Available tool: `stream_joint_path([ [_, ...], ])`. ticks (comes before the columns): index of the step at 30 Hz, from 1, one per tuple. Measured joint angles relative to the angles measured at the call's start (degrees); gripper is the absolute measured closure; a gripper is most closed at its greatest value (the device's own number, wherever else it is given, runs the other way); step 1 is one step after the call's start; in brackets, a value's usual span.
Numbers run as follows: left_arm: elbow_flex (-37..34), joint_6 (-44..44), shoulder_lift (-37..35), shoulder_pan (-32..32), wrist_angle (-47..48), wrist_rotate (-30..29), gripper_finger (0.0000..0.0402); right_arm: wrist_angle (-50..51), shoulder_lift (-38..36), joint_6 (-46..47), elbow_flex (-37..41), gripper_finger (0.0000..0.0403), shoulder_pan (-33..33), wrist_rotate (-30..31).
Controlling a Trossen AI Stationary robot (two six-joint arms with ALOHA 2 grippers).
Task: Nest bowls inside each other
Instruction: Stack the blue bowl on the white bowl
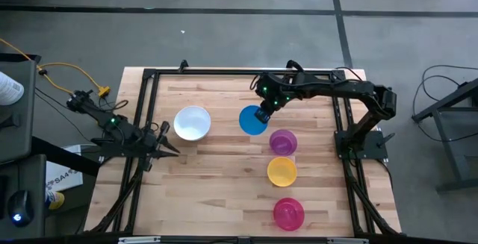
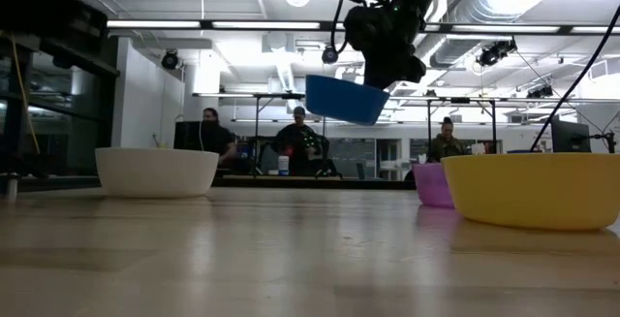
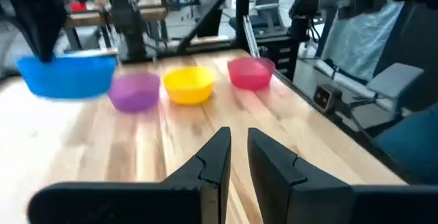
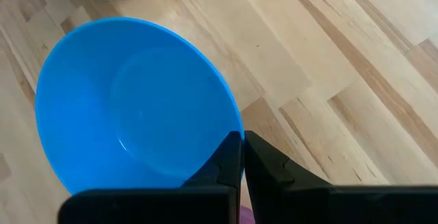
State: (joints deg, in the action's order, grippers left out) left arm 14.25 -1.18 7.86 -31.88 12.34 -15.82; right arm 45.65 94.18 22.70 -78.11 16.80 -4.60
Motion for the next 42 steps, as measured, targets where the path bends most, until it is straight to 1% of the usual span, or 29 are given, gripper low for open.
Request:
stream_joint_path([
  [2, 3.95, 0.93, 3.42, 0.00, 2.89, -1.70, 0.0352, 0.00, -0.01, 0.02, 0.00, 0.0399, 0.01, 0.01],
  [5, 9.37, 2.11, 11.11, 0.00, 7.35, -4.03, 0.0352, 0.00, -0.01, 0.24, 0.00, 0.0399, 0.00, 0.00],
  [9, 16.33, 6.13, 22.85, 0.02, 8.23, -4.17, 0.0352, -0.09, -0.01, 0.24, 0.02, 0.0399, 0.02, 0.00],
  [12, 21.53, 10.51, 32.47, 0.57, 9.30, -6.33, 0.0352, -0.26, -0.01, 0.24, 0.02, 0.0399, 0.00, -0.02],
  [16, 27.57, 15.38, 43.42, 5.14, 10.78, -6.65, 0.0352, -0.24, -0.01, 0.22, 0.02, 0.0399, -0.38, -0.02],
  [21, 34.06, 21.14, 53.74, 14.35, 11.14, -0.34, 0.0352, 0.11, 0.01, 0.02, 0.02, 0.0399, -1.92, -0.24],
  [27, 40.73, 25.06, 60.83, 24.58, 10.51, 7.12, 0.0352, 0.13, -0.01, 0.02, 0.02, 0.0399, -4.16, 0.13],
  [29, 42.20, 26.49, 62.51, 26.84, 9.34, 10.12, 0.0352, 0.11, -0.01, -0.01, 0.02, 0.0399, -4.69, 0.16],
  [31, 42.99, 27.12, 63.75, 28.25, 6.97, 11.60, 0.0352, 0.11, -0.01, -0.03, 0.04, 0.0399, -5.01, 0.22],
  [33, 43.42, 27.81, 65.12, 29.02, 3.79, 11.66, 0.0352, 0.09, -0.01, -0.22, 0.04, 0.0399, -5.24, 0.71],
  [36, 43.24, 27.97, 66.32, 29.34, 1.77, 9.59, 0.0352, 0.27, -0.01, -0.42, 0.04, 0.0399, -5.19, 1.79],
  [39, 43.26, 27.95, 67.02, 29.27, 1.42, 6.35, 0.0352, 0.53, -0.01, -0.47, 0.04, 0.0399, -5.18, 1.75],
  [42, 43.26, 27.87, 67.40, 29.27, 1.20, 6.21, 0.0352, 0.60, -0.01, -1.21, 0.04, 0.0399, -5.18, 1.62],
])
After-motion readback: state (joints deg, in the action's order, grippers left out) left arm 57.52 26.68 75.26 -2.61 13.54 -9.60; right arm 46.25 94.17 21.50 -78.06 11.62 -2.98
